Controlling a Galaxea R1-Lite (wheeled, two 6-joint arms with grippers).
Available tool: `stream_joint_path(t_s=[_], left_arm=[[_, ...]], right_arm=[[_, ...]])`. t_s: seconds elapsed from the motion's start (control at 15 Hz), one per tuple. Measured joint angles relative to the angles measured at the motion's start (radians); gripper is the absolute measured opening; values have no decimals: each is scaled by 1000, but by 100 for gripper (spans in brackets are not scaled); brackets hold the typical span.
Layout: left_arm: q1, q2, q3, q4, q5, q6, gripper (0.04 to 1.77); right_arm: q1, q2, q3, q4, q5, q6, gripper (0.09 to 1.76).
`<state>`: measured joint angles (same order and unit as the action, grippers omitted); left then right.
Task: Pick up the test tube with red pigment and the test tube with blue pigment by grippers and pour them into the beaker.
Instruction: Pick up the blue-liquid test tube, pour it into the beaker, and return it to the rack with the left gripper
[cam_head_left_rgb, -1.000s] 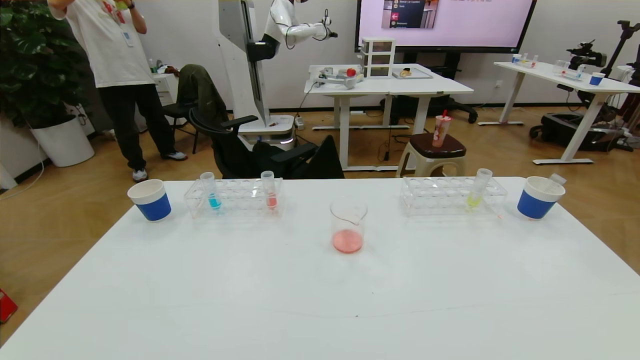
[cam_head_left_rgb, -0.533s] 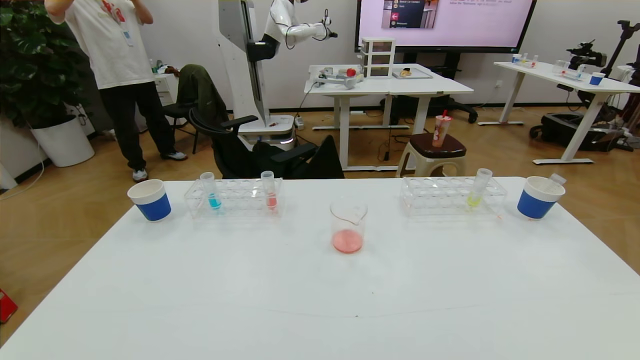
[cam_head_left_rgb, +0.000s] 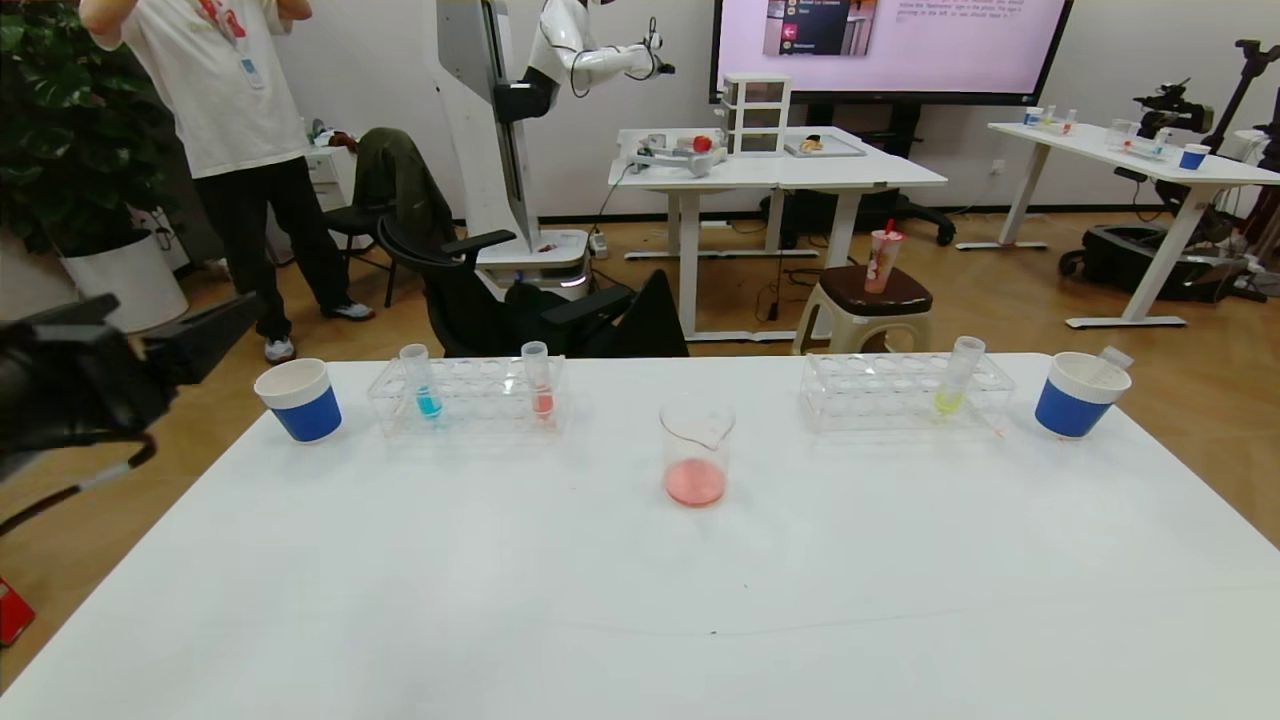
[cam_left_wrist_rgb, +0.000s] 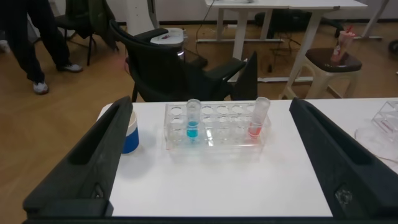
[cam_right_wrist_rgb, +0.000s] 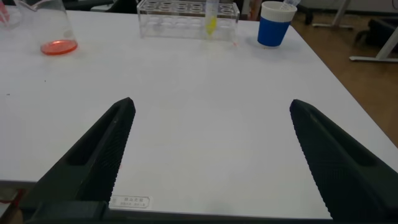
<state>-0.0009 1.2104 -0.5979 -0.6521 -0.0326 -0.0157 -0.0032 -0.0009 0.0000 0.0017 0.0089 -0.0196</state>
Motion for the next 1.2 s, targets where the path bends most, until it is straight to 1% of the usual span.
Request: stream_joint_path(t_s=[0.2, 0.47, 0.67, 0.73, 0.8, 0.93, 1.2], left_arm=[[1, 220, -1, -239, 1, 0, 176], [1, 488, -1, -456, 1, 1, 176], [2, 678, 1, -664, 8, 0, 176], [2, 734, 2, -719, 10, 1, 176], [1, 787, 3, -763, 11, 1, 176], [-3, 879, 2, -817, 11, 4, 176], [-2, 987, -57, -833, 20, 4, 176]], right_arm=[[0, 0, 0, 0, 0, 0, 174], [0, 0, 0, 0, 0, 0, 174], [0, 0, 0, 0, 0, 0, 174], [0, 0, 0, 0, 0, 0, 174], [0, 0, 0, 0, 0, 0, 174], [0, 0, 0, 0, 0, 0, 174], [0, 0, 0, 0, 0, 0, 174]])
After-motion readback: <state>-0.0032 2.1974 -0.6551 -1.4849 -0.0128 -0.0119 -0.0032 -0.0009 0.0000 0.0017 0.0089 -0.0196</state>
